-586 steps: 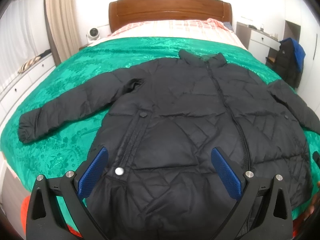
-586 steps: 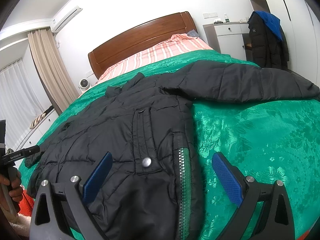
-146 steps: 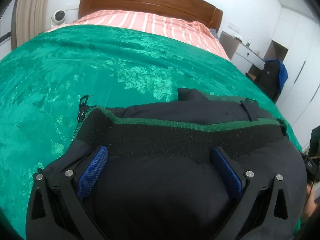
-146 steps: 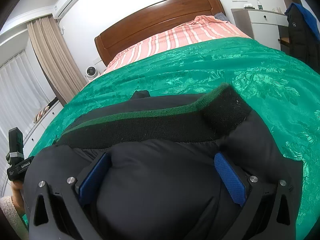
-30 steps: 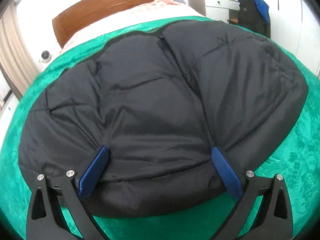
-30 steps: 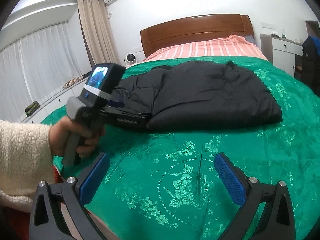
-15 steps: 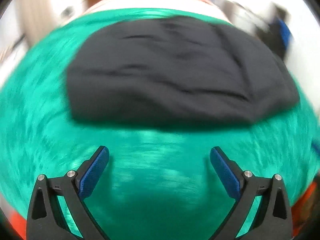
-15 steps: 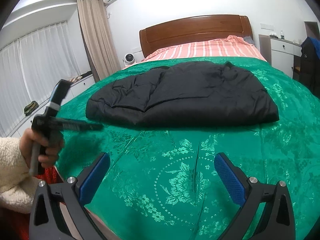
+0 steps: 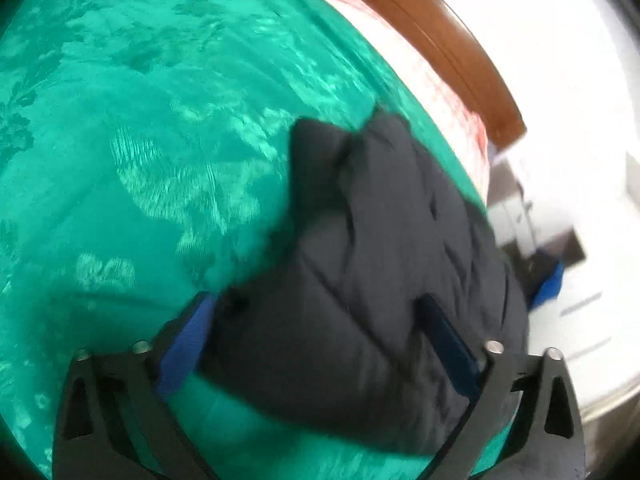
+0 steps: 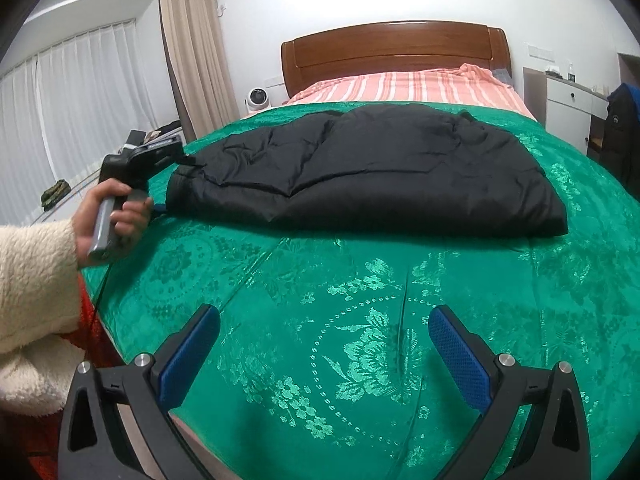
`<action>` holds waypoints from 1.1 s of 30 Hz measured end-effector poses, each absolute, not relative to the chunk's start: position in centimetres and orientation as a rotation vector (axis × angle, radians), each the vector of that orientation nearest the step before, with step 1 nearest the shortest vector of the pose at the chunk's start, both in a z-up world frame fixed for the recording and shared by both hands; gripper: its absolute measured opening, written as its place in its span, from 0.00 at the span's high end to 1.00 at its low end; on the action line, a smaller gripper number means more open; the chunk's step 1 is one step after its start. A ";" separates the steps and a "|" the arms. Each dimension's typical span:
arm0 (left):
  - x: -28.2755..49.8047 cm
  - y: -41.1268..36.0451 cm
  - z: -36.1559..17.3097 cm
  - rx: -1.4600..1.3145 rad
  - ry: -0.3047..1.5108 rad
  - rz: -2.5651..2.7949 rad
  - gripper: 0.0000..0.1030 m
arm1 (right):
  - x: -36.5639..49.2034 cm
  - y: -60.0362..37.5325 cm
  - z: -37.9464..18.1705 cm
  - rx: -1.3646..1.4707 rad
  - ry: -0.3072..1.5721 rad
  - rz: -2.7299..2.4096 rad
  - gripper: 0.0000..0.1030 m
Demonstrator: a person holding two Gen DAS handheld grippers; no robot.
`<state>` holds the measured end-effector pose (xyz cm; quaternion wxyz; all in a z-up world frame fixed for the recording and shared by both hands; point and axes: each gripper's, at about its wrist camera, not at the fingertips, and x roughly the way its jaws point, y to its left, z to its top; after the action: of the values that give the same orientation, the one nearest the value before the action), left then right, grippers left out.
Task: Fold large clothes
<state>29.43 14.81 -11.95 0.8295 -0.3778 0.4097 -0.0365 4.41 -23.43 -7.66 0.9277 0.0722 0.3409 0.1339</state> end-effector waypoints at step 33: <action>24.5 -32.0 -1.0 0.693 0.522 -0.686 0.76 | 2.0 -38.1 -7.3 0.581 0.568 -0.191 0.01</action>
<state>24.54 -32.02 -1.01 0.8510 0.3290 0.2479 -0.3257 1.98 -38.08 -7.34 0.9142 0.2821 0.2759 -0.0926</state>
